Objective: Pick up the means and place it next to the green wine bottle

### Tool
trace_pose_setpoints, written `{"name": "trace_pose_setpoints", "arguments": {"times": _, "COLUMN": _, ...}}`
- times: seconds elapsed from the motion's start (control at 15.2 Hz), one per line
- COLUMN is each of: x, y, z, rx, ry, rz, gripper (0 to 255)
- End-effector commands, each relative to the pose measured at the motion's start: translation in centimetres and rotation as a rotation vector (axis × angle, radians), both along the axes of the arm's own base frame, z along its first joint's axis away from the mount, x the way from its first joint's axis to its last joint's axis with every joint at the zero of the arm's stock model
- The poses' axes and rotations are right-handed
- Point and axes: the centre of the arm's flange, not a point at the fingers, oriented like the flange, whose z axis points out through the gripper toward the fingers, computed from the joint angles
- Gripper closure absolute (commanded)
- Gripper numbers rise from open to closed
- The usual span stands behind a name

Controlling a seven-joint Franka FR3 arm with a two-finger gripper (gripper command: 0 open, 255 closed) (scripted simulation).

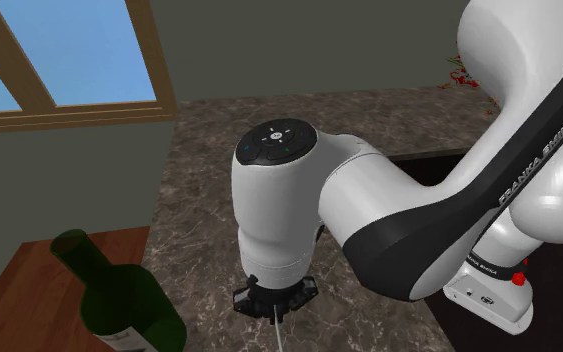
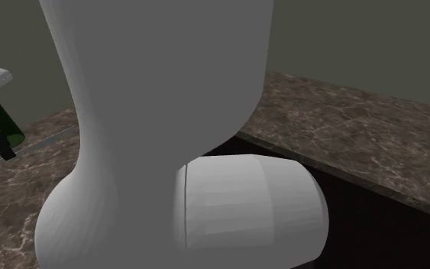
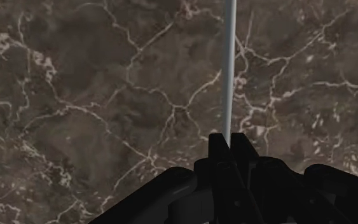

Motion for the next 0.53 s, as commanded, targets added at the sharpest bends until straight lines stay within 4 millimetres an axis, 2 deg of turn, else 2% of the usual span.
{"name": "trace_pose_setpoints", "arguments": {"times": 0.0, "x": -0.1, "y": -0.1, "z": -0.9, "rx": 0.0, "ry": -0.001, "rz": 0.0, "gripper": 255}}
{"name": "trace_pose_setpoints", "arguments": {"times": 0.4, "x": -0.1, "y": -0.1, "z": -4.1, "rx": 0.0, "ry": -0.001, "rz": 0.0, "gripper": 255}}
{"name": "trace_pose_setpoints", "arguments": {"times": 0.46, "x": -0.1, "y": -0.1, "z": -4.1, "rx": 0.0, "ry": -0.001, "rz": 0.0, "gripper": 255}}
